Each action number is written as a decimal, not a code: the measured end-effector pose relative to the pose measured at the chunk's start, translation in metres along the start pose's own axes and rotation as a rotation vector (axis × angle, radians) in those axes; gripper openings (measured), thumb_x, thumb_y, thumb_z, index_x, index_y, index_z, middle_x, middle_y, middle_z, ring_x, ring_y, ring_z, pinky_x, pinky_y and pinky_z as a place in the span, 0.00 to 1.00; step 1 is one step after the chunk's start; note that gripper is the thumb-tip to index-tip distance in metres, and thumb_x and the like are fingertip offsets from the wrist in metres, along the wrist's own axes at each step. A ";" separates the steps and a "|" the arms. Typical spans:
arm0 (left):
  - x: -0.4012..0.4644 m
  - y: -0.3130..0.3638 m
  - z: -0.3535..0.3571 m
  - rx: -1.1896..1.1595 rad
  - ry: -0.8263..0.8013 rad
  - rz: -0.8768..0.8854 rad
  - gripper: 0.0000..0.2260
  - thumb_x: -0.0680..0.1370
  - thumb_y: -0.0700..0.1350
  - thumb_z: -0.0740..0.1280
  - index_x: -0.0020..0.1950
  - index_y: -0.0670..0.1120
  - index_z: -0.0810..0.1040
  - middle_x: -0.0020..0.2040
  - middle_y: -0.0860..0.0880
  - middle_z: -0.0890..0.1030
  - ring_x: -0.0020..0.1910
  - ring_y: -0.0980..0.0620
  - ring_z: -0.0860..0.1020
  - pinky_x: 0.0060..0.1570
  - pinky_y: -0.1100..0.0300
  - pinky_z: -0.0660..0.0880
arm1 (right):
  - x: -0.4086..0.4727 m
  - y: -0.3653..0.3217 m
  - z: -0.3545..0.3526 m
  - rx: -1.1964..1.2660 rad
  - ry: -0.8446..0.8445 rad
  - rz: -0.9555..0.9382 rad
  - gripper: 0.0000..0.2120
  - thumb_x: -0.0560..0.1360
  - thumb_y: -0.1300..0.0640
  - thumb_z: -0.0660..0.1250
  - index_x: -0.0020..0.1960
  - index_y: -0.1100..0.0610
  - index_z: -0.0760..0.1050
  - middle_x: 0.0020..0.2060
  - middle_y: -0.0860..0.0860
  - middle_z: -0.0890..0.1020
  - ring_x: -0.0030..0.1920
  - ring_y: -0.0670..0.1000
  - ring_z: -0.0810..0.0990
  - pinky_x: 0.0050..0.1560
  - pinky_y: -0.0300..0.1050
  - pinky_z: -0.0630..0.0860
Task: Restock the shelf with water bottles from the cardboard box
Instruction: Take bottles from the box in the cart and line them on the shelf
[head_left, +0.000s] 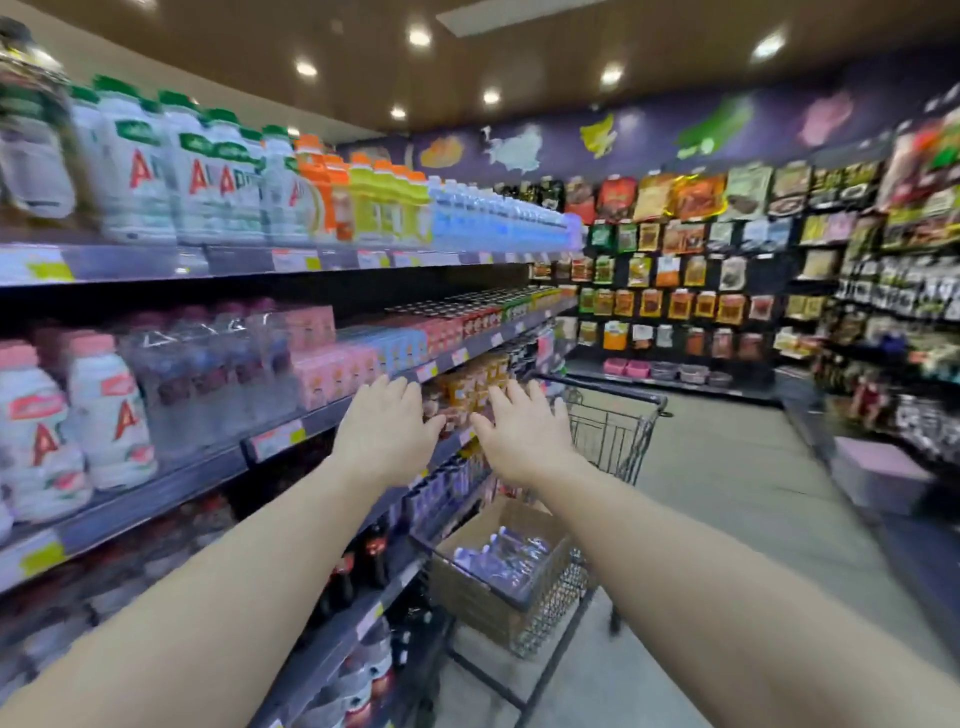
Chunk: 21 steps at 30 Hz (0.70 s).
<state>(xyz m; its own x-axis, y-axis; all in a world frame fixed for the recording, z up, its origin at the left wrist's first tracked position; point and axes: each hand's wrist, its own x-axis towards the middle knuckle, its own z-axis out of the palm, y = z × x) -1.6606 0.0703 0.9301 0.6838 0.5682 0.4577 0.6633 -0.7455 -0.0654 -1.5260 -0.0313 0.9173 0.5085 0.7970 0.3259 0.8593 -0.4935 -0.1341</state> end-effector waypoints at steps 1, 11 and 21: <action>0.020 0.004 0.018 -0.004 -0.012 0.009 0.20 0.82 0.58 0.55 0.60 0.42 0.73 0.59 0.43 0.76 0.61 0.42 0.71 0.61 0.49 0.68 | 0.016 0.013 0.010 -0.013 0.007 0.010 0.29 0.81 0.39 0.44 0.78 0.52 0.53 0.79 0.52 0.54 0.78 0.56 0.47 0.75 0.62 0.47; 0.203 0.028 0.160 -0.024 -0.092 0.047 0.26 0.82 0.59 0.52 0.72 0.42 0.67 0.72 0.43 0.70 0.73 0.42 0.64 0.72 0.48 0.62 | 0.189 0.104 0.103 -0.020 -0.021 0.056 0.28 0.82 0.41 0.47 0.77 0.53 0.56 0.77 0.52 0.58 0.78 0.56 0.51 0.75 0.60 0.49; 0.302 0.033 0.294 -0.008 -0.197 -0.101 0.25 0.81 0.58 0.55 0.69 0.42 0.69 0.68 0.43 0.73 0.70 0.42 0.67 0.70 0.50 0.61 | 0.337 0.172 0.234 0.016 -0.143 -0.131 0.23 0.81 0.44 0.51 0.65 0.61 0.68 0.62 0.58 0.73 0.64 0.59 0.67 0.66 0.54 0.65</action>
<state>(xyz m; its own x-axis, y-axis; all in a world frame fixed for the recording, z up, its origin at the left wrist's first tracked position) -1.3428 0.3201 0.8053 0.6610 0.6965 0.2792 0.7293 -0.6839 -0.0204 -1.1944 0.2341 0.7853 0.3936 0.8961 0.2052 0.9189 -0.3774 -0.1147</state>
